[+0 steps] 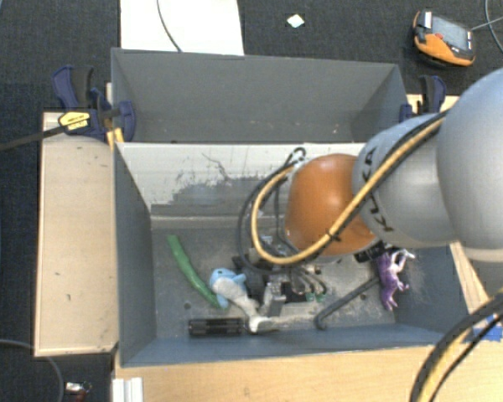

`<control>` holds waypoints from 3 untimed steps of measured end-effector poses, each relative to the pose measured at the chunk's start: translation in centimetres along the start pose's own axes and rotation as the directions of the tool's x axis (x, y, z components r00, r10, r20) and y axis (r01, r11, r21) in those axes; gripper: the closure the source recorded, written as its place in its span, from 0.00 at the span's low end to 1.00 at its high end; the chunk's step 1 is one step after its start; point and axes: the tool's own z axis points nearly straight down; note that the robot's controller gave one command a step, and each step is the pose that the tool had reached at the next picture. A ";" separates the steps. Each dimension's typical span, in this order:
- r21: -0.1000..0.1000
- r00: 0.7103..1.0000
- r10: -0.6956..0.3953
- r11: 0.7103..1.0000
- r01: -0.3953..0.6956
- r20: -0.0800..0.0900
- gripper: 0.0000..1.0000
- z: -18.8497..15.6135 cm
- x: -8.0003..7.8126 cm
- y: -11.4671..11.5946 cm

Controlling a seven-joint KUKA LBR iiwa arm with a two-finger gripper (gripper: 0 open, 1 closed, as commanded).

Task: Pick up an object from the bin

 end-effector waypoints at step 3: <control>0.005 0.988 0.157 0.988 -0.157 -0.011 1.00 -4.0 -0.1 0.0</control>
Offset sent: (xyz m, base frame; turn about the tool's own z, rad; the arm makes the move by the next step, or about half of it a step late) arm 0.0000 0.0000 0.0000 0.0000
